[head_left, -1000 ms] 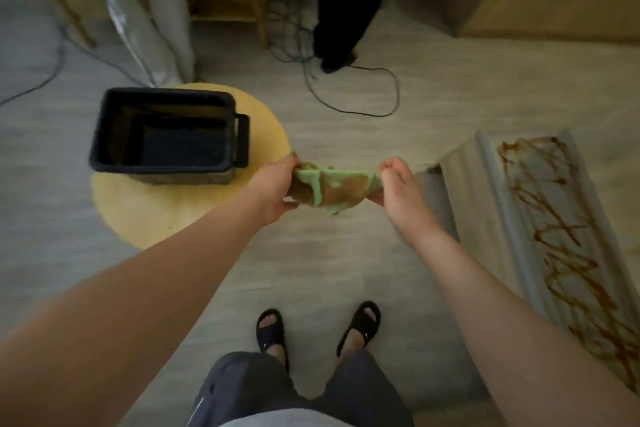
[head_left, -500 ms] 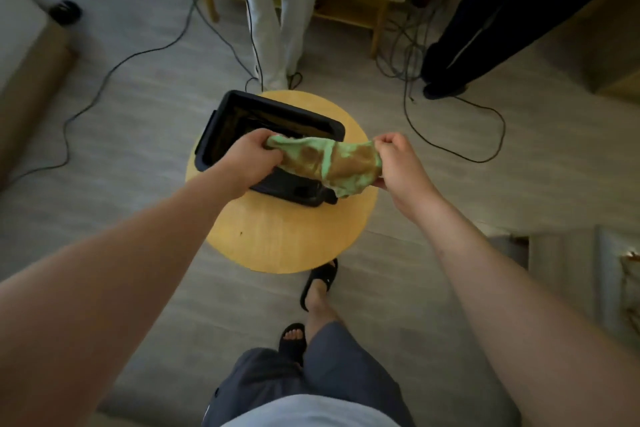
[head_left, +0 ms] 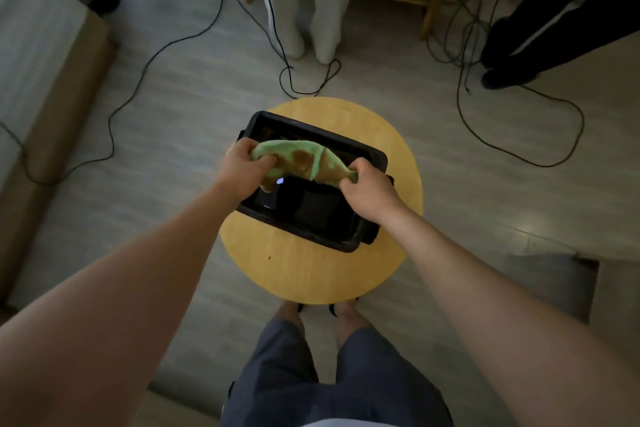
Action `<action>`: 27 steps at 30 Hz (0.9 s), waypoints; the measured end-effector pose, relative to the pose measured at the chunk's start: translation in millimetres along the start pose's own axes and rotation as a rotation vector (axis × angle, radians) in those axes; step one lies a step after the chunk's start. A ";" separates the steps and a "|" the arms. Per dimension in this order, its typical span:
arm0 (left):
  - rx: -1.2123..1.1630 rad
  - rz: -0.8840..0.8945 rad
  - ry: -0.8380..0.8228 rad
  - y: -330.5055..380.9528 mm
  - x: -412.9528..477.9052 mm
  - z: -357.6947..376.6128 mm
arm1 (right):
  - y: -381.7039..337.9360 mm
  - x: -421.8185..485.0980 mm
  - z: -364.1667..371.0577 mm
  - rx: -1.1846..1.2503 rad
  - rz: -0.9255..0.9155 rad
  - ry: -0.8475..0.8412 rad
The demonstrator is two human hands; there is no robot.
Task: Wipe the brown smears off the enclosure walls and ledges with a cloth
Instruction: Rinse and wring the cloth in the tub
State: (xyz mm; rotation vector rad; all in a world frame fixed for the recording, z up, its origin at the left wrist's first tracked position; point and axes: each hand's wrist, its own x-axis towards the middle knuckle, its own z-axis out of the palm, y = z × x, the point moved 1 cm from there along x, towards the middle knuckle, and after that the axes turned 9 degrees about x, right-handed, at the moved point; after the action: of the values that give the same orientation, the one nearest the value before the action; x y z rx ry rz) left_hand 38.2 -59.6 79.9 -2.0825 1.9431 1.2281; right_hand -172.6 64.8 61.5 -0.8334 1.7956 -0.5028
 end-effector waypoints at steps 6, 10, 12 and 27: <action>0.140 -0.016 -0.095 -20.5 42.1 25.1 | 6.7 48.3 42.2 -0.083 0.104 0.013; 0.218 -0.024 -0.218 -30.5 68.7 47.9 | 15.4 72.8 67.7 -0.078 0.163 -0.035; 0.183 -0.097 -0.350 -44.0 86.5 63.9 | 23.3 87.7 81.6 -0.067 0.226 -0.078; -0.502 -0.615 -0.589 -65.8 122.7 118.0 | 50.5 139.8 143.7 0.353 0.437 0.086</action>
State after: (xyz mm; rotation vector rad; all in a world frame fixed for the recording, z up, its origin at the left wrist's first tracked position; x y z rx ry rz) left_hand 22.9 -85.0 -100.2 -1.9219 0.7249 1.9627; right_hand -84.0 2.0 -114.5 -0.1701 1.8276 -0.5485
